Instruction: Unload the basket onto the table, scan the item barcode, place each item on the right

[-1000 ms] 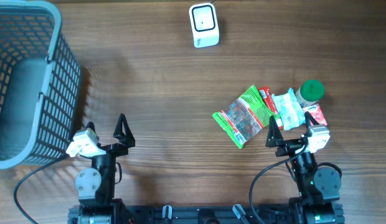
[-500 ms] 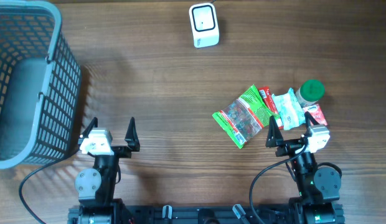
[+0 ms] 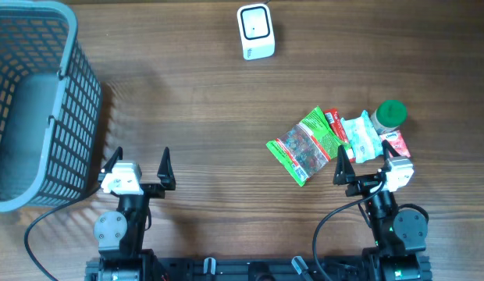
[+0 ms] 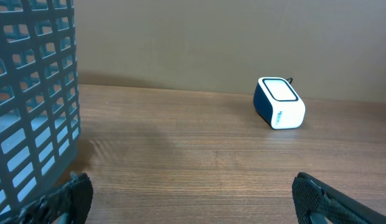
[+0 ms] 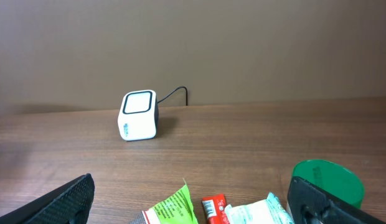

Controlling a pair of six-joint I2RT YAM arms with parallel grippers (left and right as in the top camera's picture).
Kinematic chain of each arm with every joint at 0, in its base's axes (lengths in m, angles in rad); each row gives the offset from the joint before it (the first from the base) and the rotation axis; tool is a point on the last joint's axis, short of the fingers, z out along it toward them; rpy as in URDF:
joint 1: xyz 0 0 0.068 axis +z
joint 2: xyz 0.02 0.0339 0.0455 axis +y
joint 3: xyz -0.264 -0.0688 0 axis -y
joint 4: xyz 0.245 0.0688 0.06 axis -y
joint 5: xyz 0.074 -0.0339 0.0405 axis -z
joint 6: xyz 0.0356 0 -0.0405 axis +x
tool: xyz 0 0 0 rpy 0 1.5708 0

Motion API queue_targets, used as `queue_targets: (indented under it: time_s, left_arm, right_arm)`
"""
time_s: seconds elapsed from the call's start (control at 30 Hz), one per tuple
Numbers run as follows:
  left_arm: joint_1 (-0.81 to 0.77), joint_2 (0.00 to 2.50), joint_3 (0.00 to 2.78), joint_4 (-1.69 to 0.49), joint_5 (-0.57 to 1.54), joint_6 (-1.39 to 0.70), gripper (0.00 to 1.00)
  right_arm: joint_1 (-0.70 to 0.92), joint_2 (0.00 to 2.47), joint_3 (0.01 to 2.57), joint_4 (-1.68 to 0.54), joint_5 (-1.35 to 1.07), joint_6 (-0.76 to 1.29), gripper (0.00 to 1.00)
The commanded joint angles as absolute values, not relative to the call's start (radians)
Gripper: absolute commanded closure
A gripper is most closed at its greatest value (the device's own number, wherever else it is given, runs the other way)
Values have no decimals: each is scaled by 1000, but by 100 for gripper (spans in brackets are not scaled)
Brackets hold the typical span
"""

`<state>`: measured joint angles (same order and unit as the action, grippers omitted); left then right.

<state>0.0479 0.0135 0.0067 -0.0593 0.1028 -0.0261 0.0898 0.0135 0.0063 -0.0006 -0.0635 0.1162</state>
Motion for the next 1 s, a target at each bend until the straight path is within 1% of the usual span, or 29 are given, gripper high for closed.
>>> queue_targets:
  time_s: [0.0,0.13,0.17,0.97]
  left_arm:
    - [50,4,6,-67,130,-4,0]
    - [50,4,6,-67,130,-4,0]
    - [50,4,6,-67,130,-4,0]
    - [50,4,6,-67,130,-4,0]
  right_arm:
    - [84,7,5,2,-68,133,0]
    - [84,7,5,2,-68,133,2]
    - [84,7,5,2,-68,133,0]
    - [84,7,5,2,-68,133,0]
